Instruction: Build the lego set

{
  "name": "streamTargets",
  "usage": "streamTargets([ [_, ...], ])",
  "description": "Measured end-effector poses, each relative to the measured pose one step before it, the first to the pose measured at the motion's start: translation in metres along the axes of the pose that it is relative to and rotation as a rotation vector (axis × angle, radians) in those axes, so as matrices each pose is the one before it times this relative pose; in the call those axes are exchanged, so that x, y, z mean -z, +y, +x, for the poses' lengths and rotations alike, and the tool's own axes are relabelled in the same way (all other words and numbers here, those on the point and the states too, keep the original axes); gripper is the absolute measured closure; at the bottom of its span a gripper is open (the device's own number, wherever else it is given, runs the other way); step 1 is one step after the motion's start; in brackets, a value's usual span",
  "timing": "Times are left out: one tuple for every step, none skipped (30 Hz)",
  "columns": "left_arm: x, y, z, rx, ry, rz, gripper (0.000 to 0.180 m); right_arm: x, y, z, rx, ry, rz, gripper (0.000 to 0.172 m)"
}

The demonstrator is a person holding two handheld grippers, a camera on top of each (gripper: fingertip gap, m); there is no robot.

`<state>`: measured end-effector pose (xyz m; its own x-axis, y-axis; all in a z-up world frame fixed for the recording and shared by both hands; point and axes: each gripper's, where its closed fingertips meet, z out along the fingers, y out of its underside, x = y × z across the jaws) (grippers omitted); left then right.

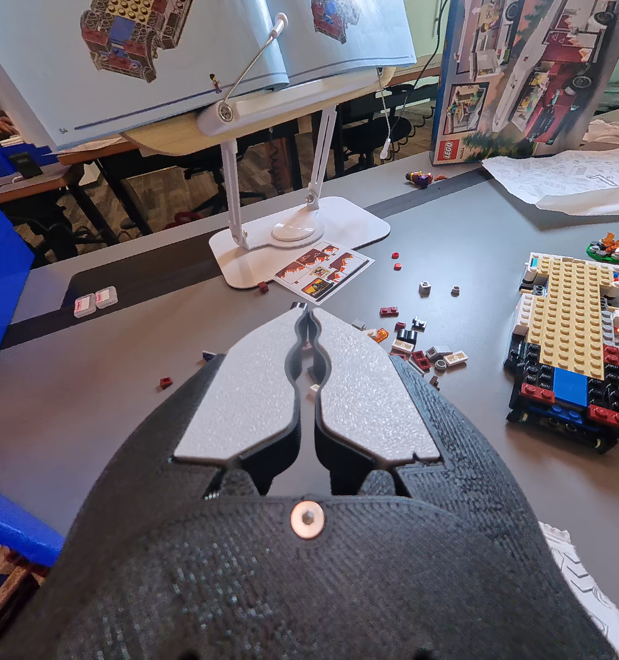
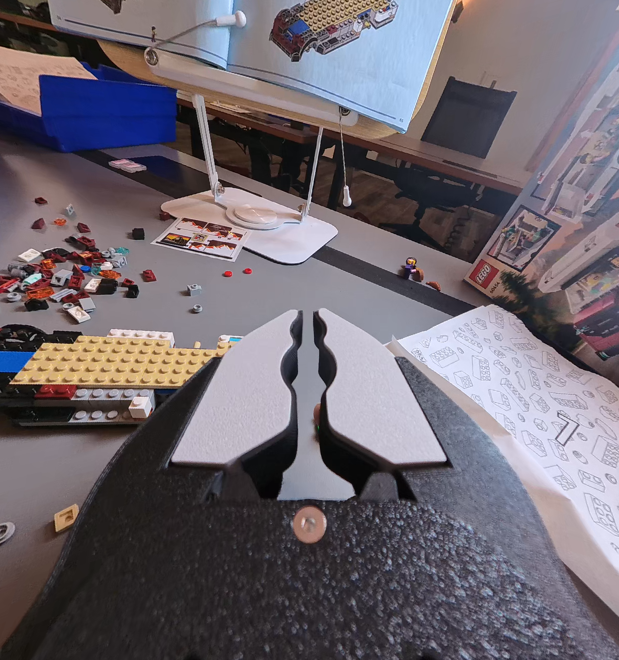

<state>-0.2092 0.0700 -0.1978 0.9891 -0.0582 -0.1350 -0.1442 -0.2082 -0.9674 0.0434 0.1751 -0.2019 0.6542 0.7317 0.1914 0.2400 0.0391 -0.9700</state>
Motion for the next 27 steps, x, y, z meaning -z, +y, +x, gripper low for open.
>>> streamTargets([
  [0.00035,-0.00062,-0.00039,-0.0004,0.0013,0.0023,0.180,0.00007,-0.00013,-0.00026,0.0016,-0.0010,0.0017,0.166],
  [0.00020,-0.00046,-0.00063,0.0014,-0.0008,0.0024,0.180,0.00028,-0.00034,-0.00007,0.0014,0.0005,0.0028,0.165],
  [-0.00001,0.00018,-0.00032,0.0030,0.0011,0.0001,0.180,0.00027,-0.00035,0.00010,0.0006,0.0012,0.0031,0.165],
  [-0.00040,0.00091,-0.00012,0.0031,0.0016,-0.0027,0.180,0.00007,-0.00032,0.00014,0.0001,0.0001,0.0029,0.165],
  [-0.00041,0.00087,0.00022,0.0012,0.0030,-0.0027,0.180,-0.00001,-0.00023,0.00008,-0.0004,-0.0009,0.0014,0.165],
  [-0.00052,0.00067,0.00057,0.0001,0.0042,-0.0024,0.180,-0.00016,0.00002,0.00032,-0.0012,-0.0001,0.0004,0.165],
  [-0.00033,0.00026,0.00064,0.0000,0.0040,-0.0004,0.180,-0.00002,0.00001,0.00014,-0.0012,-0.0004,0.0004,0.165],
  [-0.00030,-0.00010,0.00042,-0.0009,0.0024,0.0001,0.180,0.00000,0.00002,0.00008,-0.0006,-0.0001,0.0000,0.165],
  [-0.00008,-0.00003,0.00010,-0.0017,-0.0007,0.0007,0.180,0.00017,-0.00017,0.00012,0.0004,0.0009,0.0016,0.165],
  [-0.00011,0.00021,-0.00024,-0.0021,-0.0031,-0.0006,0.180,0.00041,-0.00034,-0.00003,0.0015,0.0001,0.0022,0.165],
  [-0.00007,0.00045,-0.00033,-0.0015,-0.0025,-0.0024,0.180,0.00038,-0.00005,-0.00010,0.0018,0.0002,0.0012,0.165],
  [0.00010,0.00003,-0.00035,-0.0002,-0.0027,-0.0001,0.180,0.00028,-0.00010,0.00003,0.0011,0.0003,0.0010,0.165],
  [0.00040,-0.00057,-0.00071,-0.0006,-0.0033,0.0016,0.180,0.00022,-0.00019,-0.00006,0.0002,-0.0007,0.0010,0.165],
  [0.00044,-0.00077,-0.00078,-0.0011,-0.0041,0.0015,0.180,0.00000,0.00013,0.00021,-0.0001,0.0018,-0.0002,0.166],
  [0.00062,-0.00048,-0.00090,-0.0009,-0.0054,0.0011,0.180,-0.00003,0.00015,0.00044,0.0006,0.0041,-0.0015,0.167],
  [0.00054,-0.00018,-0.00095,-0.0009,-0.0058,-0.0008,0.180,-0.00009,0.00015,0.00029,0.0014,0.0037,-0.0010,0.168],
  [0.00046,0.00038,-0.00095,-0.0002,-0.0058,-0.0022,0.180,0.00022,-0.00012,0.00026,0.0016,0.0033,0.0007,0.169],
  [0.00015,0.00103,-0.00072,0.0011,-0.0033,-0.0056,0.180,0.00015,-0.00014,0.00003,0.0019,0.0019,0.0007,0.171],
  [-0.00034,0.00105,-0.00027,0.0024,-0.0014,-0.0060,0.180,0.00001,0.00006,-0.00024,0.0023,0.0002,-0.0004,0.171],
  [-0.00061,0.00100,0.00004,0.0007,0.0006,-0.0063,0.180,-0.00010,0.00007,-0.00048,0.0031,-0.0011,-0.0009,0.172],
  [-0.00078,0.00121,0.00045,-0.0016,0.0017,-0.0074,0.180,-0.00002,-0.00001,-0.00058,0.0031,-0.0018,-0.0001,0.172],
  [-0.00112,0.00241,0.00088,-0.0036,0.0022,-0.0150,0.180,-0.00001,-0.00054,-0.00111,0.0027,-0.0037,0.0021,0.172],
  [-0.00151,0.00268,0.00116,-0.0040,0.0026,-0.0143,0.180,-0.00027,-0.00135,-0.00219,0.0051,-0.0105,0.0036,0.172],
  [-0.00204,0.00344,0.00197,-0.0118,0.0056,-0.0216,0.180,-0.00065,-0.00318,-0.00366,0.0109,-0.0194,0.0059,0.172],
  [-0.00278,0.00301,0.00176,-0.0239,0.0029,-0.0223,0.180,-0.00102,-0.00546,-0.00599,0.0165,-0.0333,0.0096,0.172],
  [-0.00405,0.00274,0.00221,-0.0341,0.0067,-0.0290,0.180,-0.00173,-0.00681,-0.01072,0.0154,-0.0620,0.0049,0.172],
  [-0.00486,0.00218,0.00189,-0.0352,0.0048,-0.0374,0.180,-0.00202,-0.00755,-0.01510,0.0050,-0.0874,-0.0015,0.172],
])
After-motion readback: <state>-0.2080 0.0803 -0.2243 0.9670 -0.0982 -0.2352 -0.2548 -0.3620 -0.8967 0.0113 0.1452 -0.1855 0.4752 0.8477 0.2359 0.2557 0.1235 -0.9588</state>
